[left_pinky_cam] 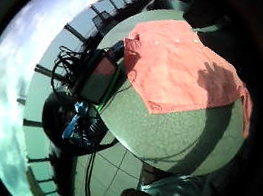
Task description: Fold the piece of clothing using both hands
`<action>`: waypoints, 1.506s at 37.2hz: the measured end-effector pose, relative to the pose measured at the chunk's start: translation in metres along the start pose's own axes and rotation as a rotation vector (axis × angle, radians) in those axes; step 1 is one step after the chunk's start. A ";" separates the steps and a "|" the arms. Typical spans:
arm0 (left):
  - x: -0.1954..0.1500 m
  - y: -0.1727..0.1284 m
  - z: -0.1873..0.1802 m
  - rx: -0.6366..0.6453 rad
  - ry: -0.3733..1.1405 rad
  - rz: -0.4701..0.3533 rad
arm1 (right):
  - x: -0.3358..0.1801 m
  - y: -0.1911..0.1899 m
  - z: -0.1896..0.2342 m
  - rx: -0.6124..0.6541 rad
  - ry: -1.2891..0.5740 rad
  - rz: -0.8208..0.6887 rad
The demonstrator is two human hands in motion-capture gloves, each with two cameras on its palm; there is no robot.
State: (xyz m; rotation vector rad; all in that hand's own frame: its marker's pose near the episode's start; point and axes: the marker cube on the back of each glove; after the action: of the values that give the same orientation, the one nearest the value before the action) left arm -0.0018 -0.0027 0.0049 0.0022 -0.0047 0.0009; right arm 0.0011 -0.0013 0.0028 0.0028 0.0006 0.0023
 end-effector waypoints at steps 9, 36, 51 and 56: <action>0.001 0.001 0.007 -0.004 0.027 0.017 | 0.001 -0.002 0.001 0.015 0.006 -0.002; -0.054 -0.014 0.092 -0.139 -0.020 -0.077 | 0.043 -0.021 0.107 -0.208 0.049 0.081; -0.072 -0.035 0.147 0.002 0.007 -0.073 | 0.069 -0.038 0.149 -0.161 0.012 0.126; -0.076 -0.035 0.137 0.116 -0.086 -0.072 | 0.076 -0.049 0.160 -0.032 0.085 0.082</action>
State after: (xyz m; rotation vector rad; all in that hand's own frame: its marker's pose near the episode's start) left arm -0.0787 -0.0383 0.1419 0.1180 -0.0905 -0.0713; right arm 0.0772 -0.0503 0.1628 -0.0290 0.0857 0.0844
